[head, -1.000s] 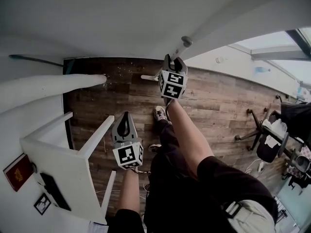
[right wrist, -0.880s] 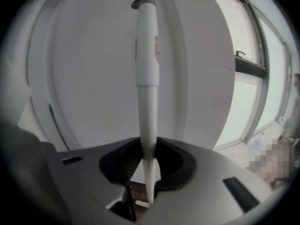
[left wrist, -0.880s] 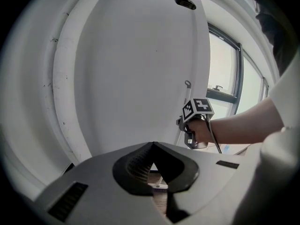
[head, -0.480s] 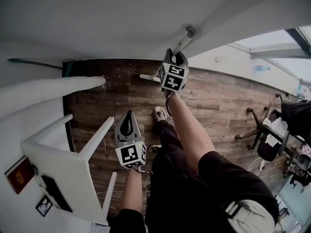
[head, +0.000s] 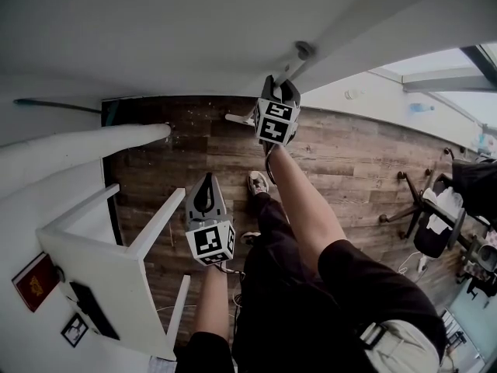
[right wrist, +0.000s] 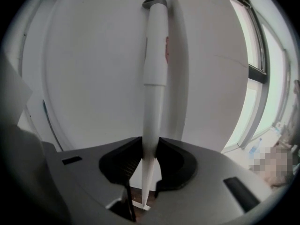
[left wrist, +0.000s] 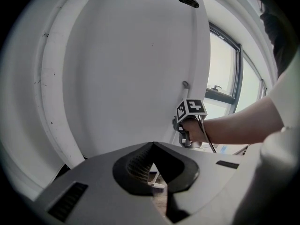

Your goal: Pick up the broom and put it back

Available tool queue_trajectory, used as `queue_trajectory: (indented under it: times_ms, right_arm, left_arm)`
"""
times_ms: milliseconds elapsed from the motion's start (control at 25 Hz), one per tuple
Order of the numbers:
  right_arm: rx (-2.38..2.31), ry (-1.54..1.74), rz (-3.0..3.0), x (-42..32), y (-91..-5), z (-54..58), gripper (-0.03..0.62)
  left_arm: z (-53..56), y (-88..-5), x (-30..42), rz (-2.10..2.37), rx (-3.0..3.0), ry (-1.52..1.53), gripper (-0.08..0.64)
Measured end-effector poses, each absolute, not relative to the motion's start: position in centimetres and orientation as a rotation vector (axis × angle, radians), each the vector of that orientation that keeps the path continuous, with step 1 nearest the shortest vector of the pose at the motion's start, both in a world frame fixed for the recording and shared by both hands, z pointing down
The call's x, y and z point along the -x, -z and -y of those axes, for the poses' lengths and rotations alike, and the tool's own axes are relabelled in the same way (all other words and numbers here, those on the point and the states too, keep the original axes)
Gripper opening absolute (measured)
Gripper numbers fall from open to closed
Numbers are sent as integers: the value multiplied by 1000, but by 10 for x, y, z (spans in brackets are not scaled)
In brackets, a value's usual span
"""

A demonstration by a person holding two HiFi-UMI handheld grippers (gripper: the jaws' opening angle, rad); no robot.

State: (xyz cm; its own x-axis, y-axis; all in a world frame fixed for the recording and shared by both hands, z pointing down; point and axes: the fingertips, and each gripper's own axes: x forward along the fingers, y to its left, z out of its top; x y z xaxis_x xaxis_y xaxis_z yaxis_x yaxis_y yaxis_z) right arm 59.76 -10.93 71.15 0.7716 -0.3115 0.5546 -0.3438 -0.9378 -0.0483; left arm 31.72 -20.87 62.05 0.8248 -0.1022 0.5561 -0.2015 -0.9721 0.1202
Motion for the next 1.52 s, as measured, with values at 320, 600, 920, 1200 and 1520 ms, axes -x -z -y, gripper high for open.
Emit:
queue_trajectory:
  times_ms: [320,600,920,1200,1520]
  right_arm:
    - [-2871,-916,606,-600,-714,112,121]
    - [-2841,-919,677,-582,-717,107,184]
    - [-2839,-909,653,-535,-687,73,189]
    - [-2906,-817,661,-458,-620,46,150]
    - [-2829,-511,751,-357,-520,45,28]
  left_arm:
    - [202,-634,-354,159,-2821,-900,2]
    - [203,-632,-381,98,-2841,-903,2]
    - [189,-609,-381,65,-2860,-850,2]
    - [179,-569,-353,20,-2875,-762,2]
    - [161,-511,-295,-103,-2921,-630,2]
